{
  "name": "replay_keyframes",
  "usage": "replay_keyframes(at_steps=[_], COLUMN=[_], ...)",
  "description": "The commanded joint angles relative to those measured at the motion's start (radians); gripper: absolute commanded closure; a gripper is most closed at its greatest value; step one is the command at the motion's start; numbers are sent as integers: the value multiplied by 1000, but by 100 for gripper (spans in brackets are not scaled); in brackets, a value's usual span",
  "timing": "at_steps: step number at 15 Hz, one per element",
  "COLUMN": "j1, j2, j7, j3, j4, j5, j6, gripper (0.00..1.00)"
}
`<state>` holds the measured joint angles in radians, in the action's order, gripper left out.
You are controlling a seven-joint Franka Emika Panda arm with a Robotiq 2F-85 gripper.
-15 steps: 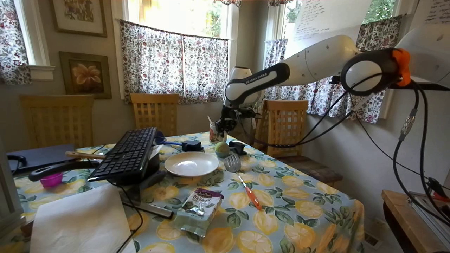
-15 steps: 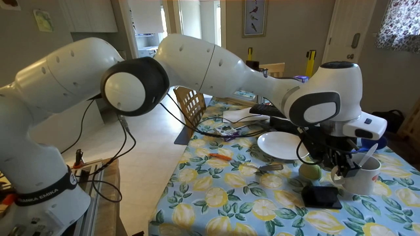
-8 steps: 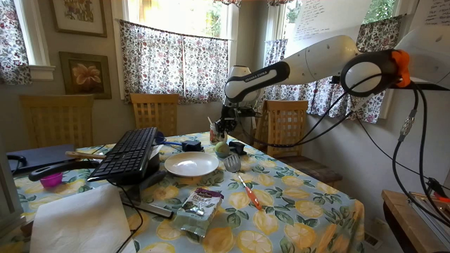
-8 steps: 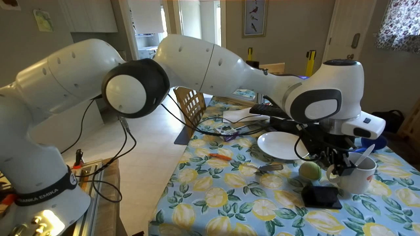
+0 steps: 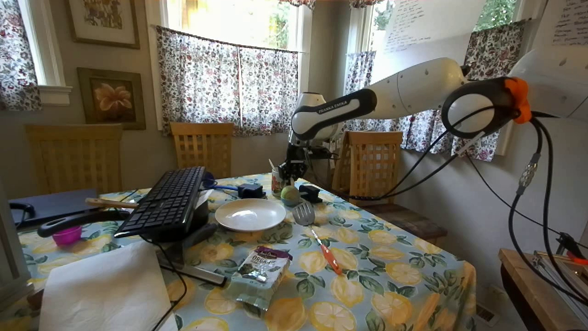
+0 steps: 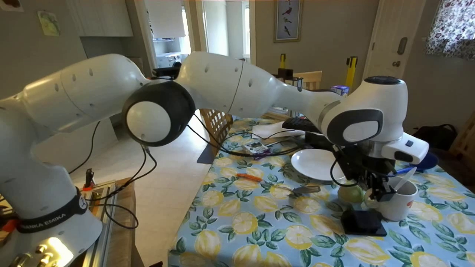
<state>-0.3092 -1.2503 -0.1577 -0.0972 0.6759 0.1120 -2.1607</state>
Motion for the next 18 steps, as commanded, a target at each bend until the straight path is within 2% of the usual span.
replay_keyframes(at_steps=[1,7,10,12,18], j1=[-7,-11,-23,-46,-113], j2=[-29,9,59,93,177], j7=[-17,-12,57,176,561], j3=[2,-2,-7,7,30], j4=[-80,-87,-68,-56,-10], j5=[4,4,-10,-5,3], j6=[53,86,177,212,326], gripper=[64,23,3,0,0])
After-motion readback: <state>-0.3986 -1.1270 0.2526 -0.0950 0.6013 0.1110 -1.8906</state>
